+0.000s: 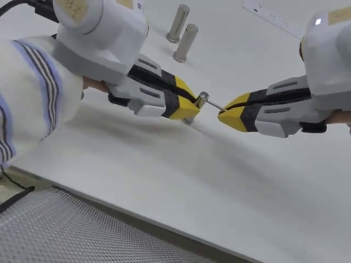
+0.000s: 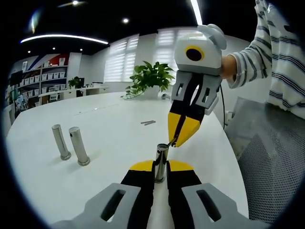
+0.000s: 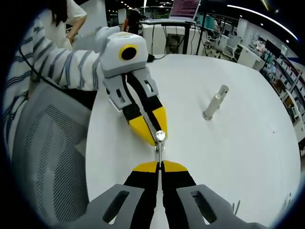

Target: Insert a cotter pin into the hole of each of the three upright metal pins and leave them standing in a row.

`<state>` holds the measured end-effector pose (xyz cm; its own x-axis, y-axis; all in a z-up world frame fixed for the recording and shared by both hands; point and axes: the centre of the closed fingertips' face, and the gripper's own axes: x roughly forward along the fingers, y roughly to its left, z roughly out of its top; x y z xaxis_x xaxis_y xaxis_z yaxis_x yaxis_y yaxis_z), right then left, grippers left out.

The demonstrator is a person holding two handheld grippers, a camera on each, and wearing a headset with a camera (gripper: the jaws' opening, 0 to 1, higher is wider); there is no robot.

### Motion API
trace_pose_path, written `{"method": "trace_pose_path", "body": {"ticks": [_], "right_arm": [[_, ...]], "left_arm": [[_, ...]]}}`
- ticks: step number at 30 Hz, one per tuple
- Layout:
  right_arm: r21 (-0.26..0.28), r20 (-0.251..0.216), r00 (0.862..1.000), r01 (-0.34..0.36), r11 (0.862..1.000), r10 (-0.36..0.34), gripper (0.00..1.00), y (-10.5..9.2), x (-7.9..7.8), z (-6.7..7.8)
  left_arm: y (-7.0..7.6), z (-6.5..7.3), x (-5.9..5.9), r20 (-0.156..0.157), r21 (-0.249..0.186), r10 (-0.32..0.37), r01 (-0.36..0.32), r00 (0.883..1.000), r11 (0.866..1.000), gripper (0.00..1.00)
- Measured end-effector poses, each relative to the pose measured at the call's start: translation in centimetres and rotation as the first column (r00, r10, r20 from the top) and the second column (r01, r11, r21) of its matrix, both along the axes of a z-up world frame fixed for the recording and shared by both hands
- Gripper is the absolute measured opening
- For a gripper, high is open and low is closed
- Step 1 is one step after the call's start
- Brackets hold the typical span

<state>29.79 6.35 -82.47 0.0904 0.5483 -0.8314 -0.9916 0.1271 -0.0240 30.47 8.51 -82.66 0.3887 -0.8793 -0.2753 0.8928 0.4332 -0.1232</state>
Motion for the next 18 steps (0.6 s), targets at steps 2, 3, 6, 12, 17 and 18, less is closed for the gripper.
{"method": "trace_pose_path", "body": {"ticks": [2, 3, 6, 12, 17, 18], "right_arm": [[0.004, 0.005, 1.0, 0.001, 1.0, -0.001, 0.03, 0.12, 0.03, 0.03], [0.004, 0.006, 1.0, 0.002, 1.0, -0.002, 0.03, 0.13, 0.04, 0.02], [0.011, 0.008, 1.0, 0.007, 1.0, -0.007, 0.03, 0.3, -0.03, 0.0], [0.027, 0.008, 1.0, 0.028, 0.999, -0.028, 0.03, 0.44, 0.0, 0.08], [0.056, -0.015, 0.998, 0.062, 0.997, -0.061, 0.03, 0.64, -0.17, 0.36], [0.058, -0.017, 0.998, 0.066, 0.996, -0.065, 0.03, 0.66, -0.21, 0.4]], "left_arm": [[0.01, 0.01, -0.04, -0.001, 0.002, 0.001, -0.001, 1.0, 1.0, 0.07], [0.01, 0.01, -0.05, -0.002, 0.002, 0.001, -0.001, 1.0, 1.0, 0.07], [0.02, 0.02, -0.07, -0.006, 0.001, 0.002, -0.002, 1.0, 1.0, 0.07], [0.09, 0.01, -0.16, -0.008, 0.006, 0.007, -0.007, 1.0, 1.0, 0.07], [0.05, 0.07, -0.26, -0.008, 0.013, 0.019, -0.019, 1.0, 1.0, 0.07], [-0.06, 0.13, -0.33, -0.008, 0.014, 0.022, -0.022, 1.0, 1.0, 0.07]]}}
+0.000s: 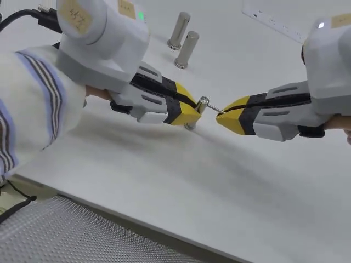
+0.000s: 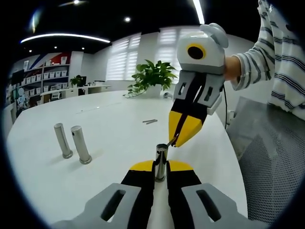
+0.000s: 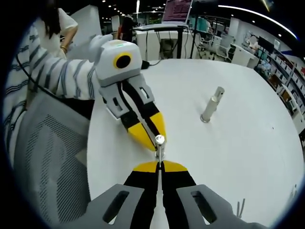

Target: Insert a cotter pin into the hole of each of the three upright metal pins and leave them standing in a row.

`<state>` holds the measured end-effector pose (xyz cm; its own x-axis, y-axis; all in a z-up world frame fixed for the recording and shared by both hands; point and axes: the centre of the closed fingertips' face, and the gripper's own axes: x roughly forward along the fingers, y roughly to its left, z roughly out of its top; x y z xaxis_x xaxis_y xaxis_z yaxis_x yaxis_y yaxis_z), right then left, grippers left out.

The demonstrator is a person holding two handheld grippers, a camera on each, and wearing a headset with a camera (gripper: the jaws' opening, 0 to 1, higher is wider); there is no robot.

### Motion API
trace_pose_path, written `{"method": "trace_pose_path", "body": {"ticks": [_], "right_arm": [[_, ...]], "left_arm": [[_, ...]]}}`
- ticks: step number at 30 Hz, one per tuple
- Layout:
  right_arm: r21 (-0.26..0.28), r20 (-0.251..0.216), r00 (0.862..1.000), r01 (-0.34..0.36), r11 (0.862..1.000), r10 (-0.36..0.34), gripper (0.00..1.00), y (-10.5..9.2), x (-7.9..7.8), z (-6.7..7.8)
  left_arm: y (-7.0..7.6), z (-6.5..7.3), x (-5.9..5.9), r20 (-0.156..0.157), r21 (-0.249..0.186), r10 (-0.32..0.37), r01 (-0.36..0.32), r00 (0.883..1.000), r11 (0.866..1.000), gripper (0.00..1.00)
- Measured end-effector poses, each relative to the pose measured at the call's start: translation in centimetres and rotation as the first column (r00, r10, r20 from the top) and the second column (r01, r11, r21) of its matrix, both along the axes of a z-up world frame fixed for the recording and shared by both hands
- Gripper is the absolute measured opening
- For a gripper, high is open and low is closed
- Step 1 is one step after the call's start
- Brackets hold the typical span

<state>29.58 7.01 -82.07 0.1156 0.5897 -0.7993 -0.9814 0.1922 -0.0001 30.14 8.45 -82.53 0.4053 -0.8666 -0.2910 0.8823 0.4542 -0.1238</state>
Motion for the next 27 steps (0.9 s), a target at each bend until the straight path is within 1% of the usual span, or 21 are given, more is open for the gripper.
{"method": "trace_pose_path", "body": {"ticks": [3, 6, 9, 12, 18, 27], "right_arm": [[0.004, -0.001, 1.0, 0.004, 1.0, -0.004, 0.03, 0.0, -0.1, 0.0], [0.007, 0.003, 1.0, 0.004, 1.0, -0.004, 0.03, 0.0, -0.2, -0.1], [0.023, -0.009, 1.0, 0.017, 1.0, -0.017, 0.03, 0.1, -0.2, -0.3], [0.032, -0.005, 1.0, 0.015, 0.999, -0.015, 0.03, 0.3, -0.1, -0.4], [0.046, -0.003, 1.0, 0.02, 0.999, -0.02, 0.03, 0.5, 0.2, -0.6], [0.056, 0.006, 1.0, -0.011, 0.998, 0.011, 0.04, 1.4, 0.5, -0.7]], "left_arm": [[-0.1, 0.0, 0.0, 0.006, 0.009, 0.004, -0.004, 1.0, 1.0, 0.07], [-0.3, 0.2, -0.2, 0.006, 0.015, 0.004, -0.004, 1.0, 1.0, 0.07], [-0.5, 0.3, -0.4, 0.006, 0.02, 0.004, -0.004, 1.0, 1.0, 0.07], [-0.6, 0.4, -0.4, 0.007, 0.027, 0.005, -0.005, 1.0, 1.0, 0.07], [-0.6, 0.3, -0.3, 0.005, 0.036, 0.011, -0.011, 1.0, 0.999, 0.07], [-0.9, 0.4, -0.4, 0.0, 0.051, 0.0, 0.0, 1.0, 0.999, 0.07]]}}
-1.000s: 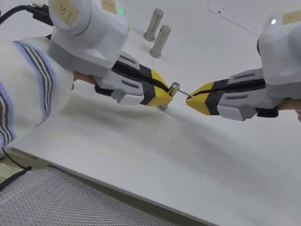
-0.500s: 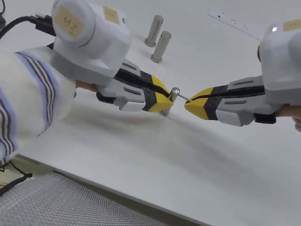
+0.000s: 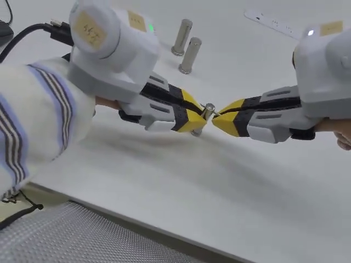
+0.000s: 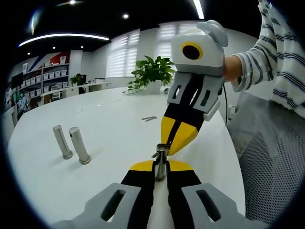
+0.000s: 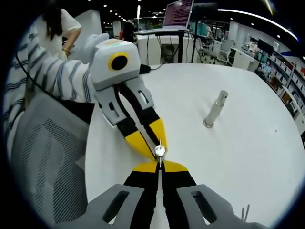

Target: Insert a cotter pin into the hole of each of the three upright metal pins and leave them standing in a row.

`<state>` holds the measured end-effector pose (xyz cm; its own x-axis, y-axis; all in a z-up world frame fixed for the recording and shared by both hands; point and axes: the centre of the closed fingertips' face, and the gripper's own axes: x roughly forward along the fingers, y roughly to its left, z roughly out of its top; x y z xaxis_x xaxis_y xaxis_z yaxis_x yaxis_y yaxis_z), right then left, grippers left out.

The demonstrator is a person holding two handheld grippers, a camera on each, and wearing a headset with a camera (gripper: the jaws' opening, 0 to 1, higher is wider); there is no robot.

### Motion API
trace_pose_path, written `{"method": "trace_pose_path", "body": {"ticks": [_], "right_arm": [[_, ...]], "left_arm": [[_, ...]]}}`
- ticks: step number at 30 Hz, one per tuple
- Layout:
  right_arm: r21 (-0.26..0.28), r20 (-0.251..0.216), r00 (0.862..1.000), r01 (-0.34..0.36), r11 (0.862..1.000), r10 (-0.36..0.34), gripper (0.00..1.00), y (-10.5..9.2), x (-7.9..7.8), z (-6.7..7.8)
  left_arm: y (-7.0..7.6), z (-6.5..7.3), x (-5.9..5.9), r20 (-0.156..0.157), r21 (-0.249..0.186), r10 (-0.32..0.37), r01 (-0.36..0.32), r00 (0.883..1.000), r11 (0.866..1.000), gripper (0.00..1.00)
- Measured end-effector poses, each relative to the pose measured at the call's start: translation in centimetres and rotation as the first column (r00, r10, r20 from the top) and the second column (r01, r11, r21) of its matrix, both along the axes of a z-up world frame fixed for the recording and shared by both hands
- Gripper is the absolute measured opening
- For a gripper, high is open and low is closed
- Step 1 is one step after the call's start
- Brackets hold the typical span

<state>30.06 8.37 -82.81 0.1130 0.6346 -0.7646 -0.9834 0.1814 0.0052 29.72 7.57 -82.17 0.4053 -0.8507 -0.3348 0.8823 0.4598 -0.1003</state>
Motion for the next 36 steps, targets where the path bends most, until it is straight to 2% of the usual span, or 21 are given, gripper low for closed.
{"method": "trace_pose_path", "body": {"ticks": [4, 7, 14, 19, 29, 36], "right_arm": [[0.002, 0.005, 1.0, -0.021, 1.0, 0.021, 0.05, 0.0, 0.0, 0.0], [-0.003, 0.017, 0.999, -0.029, 1.0, 0.029, 0.14, -0.1, 0.0, 0.1], [-0.012, 0.01, 0.999, -0.033, 0.999, 0.033, 0.11, -1.0, -0.3, 0.4], [0.001, 0.01, 0.999, -0.031, 1.0, 0.031, 0.06, -1.2, -0.5, 0.9], [0.041, -0.009, 1.0, -0.01, 0.999, 0.01, 0.03, -0.5, -0.6, 1.5], [0.05, -0.016, 1.0, -0.006, 0.999, 0.007, 0.03, -0.4, -0.6, 1.4]], "left_arm": [[0.1, -0.1, 0.1, -0.012, -0.006, 0.007, -0.007, 1.0, 1.0, 0.07], [0.3, -0.2, 0.2, -0.012, 0.001, 0.009, -0.009, 1.0, 1.0, 0.08], [1.4, -0.7, 0.2, -0.024, 0.021, 0.019, -0.018, 1.0, 1.0, 0.1], [1.8, -1.0, 0.0, -0.03, 0.032, 0.02, -0.019, 0.999, 0.999, 0.1], [1.5, -1.0, 0.0, -0.037, 0.035, 0.026, -0.025, 0.999, 0.999, 0.1], [1.1, -1.2, 0.0, -0.05, 0.034, 0.027, -0.025, 0.998, 0.999, 0.1]]}}
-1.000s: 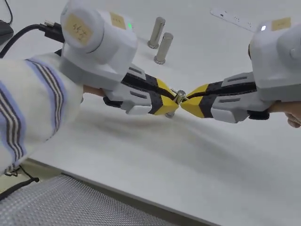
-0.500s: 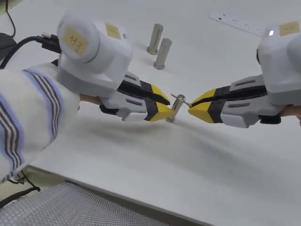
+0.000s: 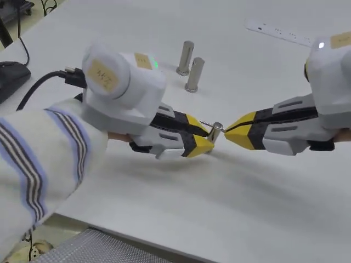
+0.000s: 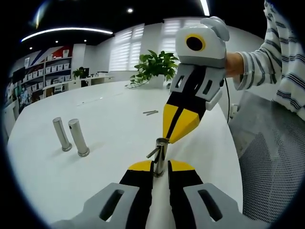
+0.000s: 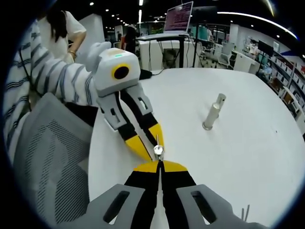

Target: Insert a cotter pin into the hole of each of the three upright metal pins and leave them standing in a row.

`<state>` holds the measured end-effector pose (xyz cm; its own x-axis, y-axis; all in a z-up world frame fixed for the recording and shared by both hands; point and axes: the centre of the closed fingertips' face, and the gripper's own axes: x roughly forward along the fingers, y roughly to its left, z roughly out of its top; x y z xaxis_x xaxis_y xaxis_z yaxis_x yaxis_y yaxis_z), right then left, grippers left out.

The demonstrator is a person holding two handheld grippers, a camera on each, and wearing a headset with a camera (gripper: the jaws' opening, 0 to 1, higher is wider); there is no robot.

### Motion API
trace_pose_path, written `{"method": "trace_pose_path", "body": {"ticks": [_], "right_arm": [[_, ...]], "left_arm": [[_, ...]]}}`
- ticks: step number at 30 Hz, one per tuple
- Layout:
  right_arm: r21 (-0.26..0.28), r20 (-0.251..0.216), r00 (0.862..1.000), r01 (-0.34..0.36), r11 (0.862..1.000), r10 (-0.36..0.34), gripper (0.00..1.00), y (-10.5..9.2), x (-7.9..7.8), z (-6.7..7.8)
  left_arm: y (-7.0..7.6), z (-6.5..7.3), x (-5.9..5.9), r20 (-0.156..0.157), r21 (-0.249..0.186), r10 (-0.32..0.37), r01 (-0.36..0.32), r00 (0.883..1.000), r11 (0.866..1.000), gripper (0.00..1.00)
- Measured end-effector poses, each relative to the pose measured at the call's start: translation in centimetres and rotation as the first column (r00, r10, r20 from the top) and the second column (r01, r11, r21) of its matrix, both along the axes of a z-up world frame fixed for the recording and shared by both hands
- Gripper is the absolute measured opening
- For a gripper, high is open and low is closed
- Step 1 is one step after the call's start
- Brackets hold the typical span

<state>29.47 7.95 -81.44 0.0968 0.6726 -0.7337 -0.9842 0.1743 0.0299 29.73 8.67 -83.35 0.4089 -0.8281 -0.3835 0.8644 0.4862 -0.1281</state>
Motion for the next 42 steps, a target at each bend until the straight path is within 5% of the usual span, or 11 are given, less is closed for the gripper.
{"method": "trace_pose_path", "body": {"ticks": [15, 36, 42], "right_arm": [[0.019, -0.006, 1.0, 0.017, 1.0, -0.017, 0.04, 0.4, -0.2, -0.1], [0.034, 0.005, 1.0, 0.01, 0.999, -0.01, 0.12, 0.4, -0.4, -0.2], [0.06, 0.006, 1.0, 0.023, 0.998, -0.024, 0.16, 0.5, -0.2, 0.0]], "left_arm": [[0.2, -0.1, -0.3, -0.004, 0.012, 0.004, -0.004, 1.0, 1.0, 0.12], [1.0, -0.4, -0.8, -0.02, 0.02, 0.041, -0.041, 0.999, 0.999, 0.28], [1.2, 0.0, -1.3, -0.045, -0.015, 0.055, -0.056, 0.997, 0.998, 0.39]]}}
